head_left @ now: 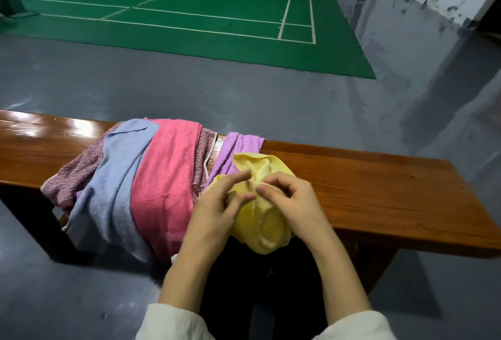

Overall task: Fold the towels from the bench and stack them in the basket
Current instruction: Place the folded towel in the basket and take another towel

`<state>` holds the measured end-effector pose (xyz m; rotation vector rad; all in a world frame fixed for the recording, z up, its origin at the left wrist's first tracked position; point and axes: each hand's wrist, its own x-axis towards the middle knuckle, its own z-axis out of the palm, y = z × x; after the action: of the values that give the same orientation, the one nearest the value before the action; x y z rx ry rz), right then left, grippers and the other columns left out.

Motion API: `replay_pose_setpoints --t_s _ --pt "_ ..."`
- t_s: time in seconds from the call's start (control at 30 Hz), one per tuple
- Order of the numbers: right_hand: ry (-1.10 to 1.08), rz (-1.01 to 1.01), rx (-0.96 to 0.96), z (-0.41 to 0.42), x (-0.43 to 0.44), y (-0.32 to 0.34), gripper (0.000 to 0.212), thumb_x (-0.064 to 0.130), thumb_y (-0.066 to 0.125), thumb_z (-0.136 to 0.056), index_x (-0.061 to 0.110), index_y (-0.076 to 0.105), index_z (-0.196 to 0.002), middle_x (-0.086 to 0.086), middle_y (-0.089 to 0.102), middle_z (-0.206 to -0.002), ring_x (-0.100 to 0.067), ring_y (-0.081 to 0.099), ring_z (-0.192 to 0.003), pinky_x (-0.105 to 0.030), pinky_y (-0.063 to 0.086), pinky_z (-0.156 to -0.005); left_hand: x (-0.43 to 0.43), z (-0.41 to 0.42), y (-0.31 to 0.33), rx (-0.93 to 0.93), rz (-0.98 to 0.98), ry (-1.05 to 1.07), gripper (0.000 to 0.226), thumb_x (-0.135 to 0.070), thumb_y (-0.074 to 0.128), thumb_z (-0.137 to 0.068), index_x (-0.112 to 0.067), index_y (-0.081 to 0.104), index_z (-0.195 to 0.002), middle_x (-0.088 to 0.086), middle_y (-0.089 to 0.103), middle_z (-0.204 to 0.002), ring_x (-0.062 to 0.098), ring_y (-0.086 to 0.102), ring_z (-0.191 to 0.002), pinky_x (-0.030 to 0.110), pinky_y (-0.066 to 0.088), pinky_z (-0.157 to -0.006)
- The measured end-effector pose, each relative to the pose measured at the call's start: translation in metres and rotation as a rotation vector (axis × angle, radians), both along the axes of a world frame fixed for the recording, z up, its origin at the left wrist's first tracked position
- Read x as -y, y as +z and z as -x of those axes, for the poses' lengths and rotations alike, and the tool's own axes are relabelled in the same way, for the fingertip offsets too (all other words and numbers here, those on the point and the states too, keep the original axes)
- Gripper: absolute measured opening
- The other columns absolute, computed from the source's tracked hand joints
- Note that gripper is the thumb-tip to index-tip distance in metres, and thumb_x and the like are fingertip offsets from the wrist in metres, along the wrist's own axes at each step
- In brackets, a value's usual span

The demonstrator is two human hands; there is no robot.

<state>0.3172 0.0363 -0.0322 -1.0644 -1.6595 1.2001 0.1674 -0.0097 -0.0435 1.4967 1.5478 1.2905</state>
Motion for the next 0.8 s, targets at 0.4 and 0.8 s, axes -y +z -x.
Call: replay_pose_setpoints --t_s 0.4,0.8 --pt "-0.163 -0.077 0.244 -0.025 -0.001 -0.013 0.035 0.003 0.059 -0.079 0.037 0.064 -0.075 0.020 0.067 -0.080 0.008 0.059 -0.079 -0.009 0.042 -0.073 0.003 0.022 -0.011 -0.123 -0.052 0.357 0.007 -0.022 0.070 -0.084 -0.019 0.067 -0.079 -0.012 0.059 -0.059 -0.002 0.049 -0.058 0.029 0.041 -0.062" --pt "-0.046 0.013 0.080 -0.011 0.020 -0.011 0.012 0.021 0.051 -0.072 0.026 0.061 -0.070 0.013 0.062 -0.069 0.000 0.053 -0.068 -0.017 0.042 -0.064 0.001 -0.022 -0.003 -0.167 0.087 -0.091 0.022 -0.031 0.073 -0.075 -0.016 0.070 -0.091 -0.006 0.067 -0.081 0.006 0.058 -0.076 0.021 0.043 -0.074"
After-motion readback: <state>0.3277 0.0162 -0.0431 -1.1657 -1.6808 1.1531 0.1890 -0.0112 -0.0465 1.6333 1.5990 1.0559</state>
